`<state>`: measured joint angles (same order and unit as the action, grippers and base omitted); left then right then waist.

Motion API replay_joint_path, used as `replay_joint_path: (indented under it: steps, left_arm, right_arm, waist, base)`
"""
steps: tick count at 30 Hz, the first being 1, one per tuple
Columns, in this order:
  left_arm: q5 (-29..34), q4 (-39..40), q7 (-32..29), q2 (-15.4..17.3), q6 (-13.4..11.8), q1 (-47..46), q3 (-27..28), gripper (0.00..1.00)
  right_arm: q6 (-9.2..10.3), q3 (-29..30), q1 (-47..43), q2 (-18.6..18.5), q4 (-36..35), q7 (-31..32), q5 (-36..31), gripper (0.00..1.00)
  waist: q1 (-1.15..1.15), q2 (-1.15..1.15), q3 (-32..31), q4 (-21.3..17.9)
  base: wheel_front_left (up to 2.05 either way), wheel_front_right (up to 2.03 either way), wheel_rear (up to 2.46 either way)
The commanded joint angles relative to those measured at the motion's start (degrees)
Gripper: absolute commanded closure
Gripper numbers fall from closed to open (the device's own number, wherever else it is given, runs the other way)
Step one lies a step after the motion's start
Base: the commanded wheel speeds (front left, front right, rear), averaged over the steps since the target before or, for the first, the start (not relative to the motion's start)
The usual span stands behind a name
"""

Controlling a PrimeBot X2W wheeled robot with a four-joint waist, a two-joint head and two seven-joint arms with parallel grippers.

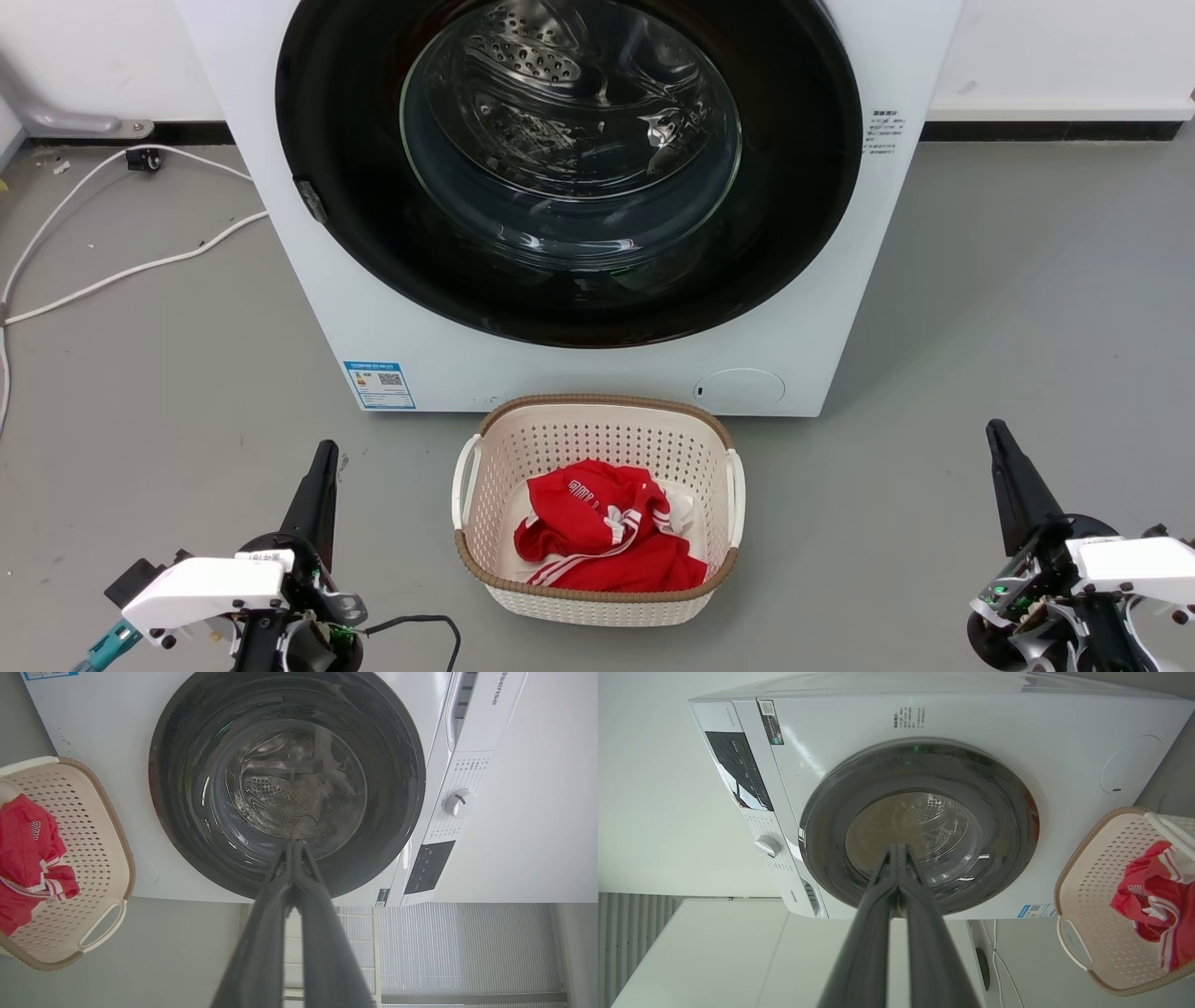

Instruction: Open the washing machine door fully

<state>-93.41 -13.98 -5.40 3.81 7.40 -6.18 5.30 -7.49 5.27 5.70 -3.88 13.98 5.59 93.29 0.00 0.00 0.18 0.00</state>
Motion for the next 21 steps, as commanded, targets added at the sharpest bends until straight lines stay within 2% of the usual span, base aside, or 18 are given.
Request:
replay_joint_path:
  steps: [1,9,10,21]
  left_arm:
    - [0.4,-0.08,-0.33,-0.01,0.17,0.22,0.11,1.0]
    - [0.5,-0.09,-0.37,-0.11,0.17,0.2,0.22,1.0]
    - [0.53,-0.09,-0.4,-0.12,0.17,0.2,0.24,0.0]
    - [2.83,1.28,2.4,-0.2,-0.01,0.6,-1.89,0.0]
  right_arm:
    - [0.0,0.11,0.78,0.14,0.11,0.08,-0.26,1.0]
    - [0.0,0.24,0.8,0.22,0.11,0.23,-0.39,1.0]
    - [0.0,0.25,0.8,0.23,0.11,0.23,-0.4,0.0]
    - [0.0,-1.18,-1.26,0.32,-1.85,-2.52,-1.68,0.0]
  waist:
    - [0.0,0.0,0.0,0.0]
    - [0.0,0.0,0.0,0.0]
    - [0.0,0.0,0.0,0.0]
    - [0.0,0.0,0.01,-0.11]
  base:
    - [0.0,0.0,0.0]
    - [0.0,0.0,0.0]
    - [0.0,0.0,0.0]
    - [0.0,0.0,0.0]
